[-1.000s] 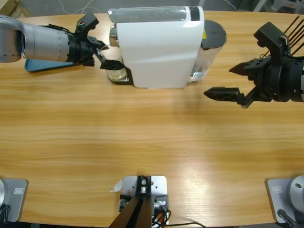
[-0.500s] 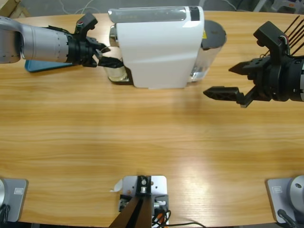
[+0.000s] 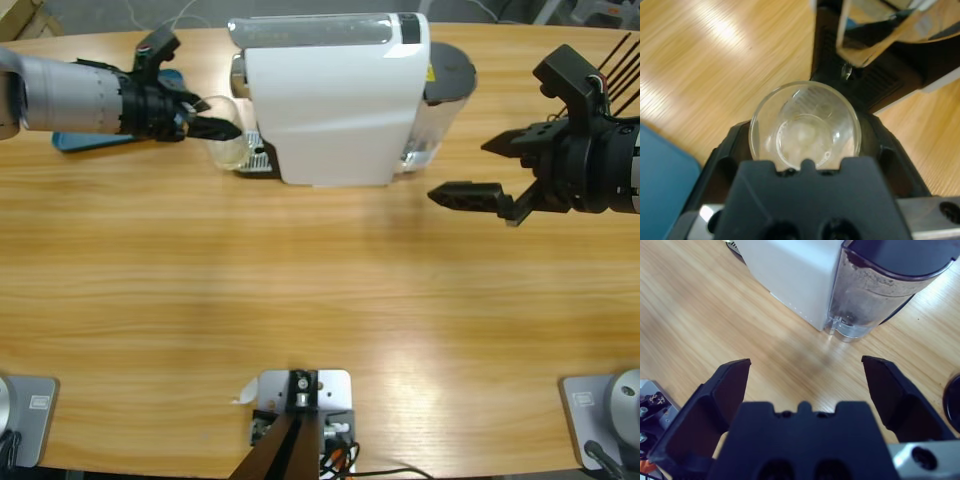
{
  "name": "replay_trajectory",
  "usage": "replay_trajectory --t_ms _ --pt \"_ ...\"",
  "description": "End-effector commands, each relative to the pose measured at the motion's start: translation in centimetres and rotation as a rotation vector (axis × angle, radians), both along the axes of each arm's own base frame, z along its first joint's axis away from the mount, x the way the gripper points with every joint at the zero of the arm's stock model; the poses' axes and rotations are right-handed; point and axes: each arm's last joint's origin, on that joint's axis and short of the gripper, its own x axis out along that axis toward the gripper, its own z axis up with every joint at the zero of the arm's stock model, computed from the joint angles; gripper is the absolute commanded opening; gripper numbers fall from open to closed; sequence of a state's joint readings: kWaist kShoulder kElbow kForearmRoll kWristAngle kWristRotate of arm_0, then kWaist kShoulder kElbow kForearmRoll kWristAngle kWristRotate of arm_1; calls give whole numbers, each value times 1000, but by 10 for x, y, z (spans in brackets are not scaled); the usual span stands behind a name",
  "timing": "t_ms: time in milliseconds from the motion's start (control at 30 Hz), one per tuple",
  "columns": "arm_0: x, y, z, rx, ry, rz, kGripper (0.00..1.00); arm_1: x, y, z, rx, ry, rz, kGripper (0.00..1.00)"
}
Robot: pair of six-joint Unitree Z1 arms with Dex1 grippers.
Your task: Pour coffee
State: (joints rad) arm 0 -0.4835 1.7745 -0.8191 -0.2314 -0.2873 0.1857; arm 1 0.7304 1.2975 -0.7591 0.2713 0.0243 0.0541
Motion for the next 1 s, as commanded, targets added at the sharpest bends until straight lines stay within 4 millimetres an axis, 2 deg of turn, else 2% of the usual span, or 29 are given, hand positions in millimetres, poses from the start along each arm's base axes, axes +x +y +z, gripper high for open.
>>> replay_trajectory --t_ms 33,100,233,467,833,1000 --pt "-19 44 32 -54 -40 181 0 2 4 -17 -49 32 -1 1000" --pt "-21 67 40 -93 -42 286 0 3 4 -17 -50 35 0 1000" --pt "-17 97 42 -79 -52 469 0 2 3 -17 -48 33 0 1000" --pt "3 138 27 -79 2 784 0 2 3 -16 -48 34 1 1000" --pt "54 136 -11 17 36 884 0 10 10 -25 -65 52 -2 1000" --pt "66 133 -20 19 41 882 0 12 12 -28 -69 56 -2 1000"
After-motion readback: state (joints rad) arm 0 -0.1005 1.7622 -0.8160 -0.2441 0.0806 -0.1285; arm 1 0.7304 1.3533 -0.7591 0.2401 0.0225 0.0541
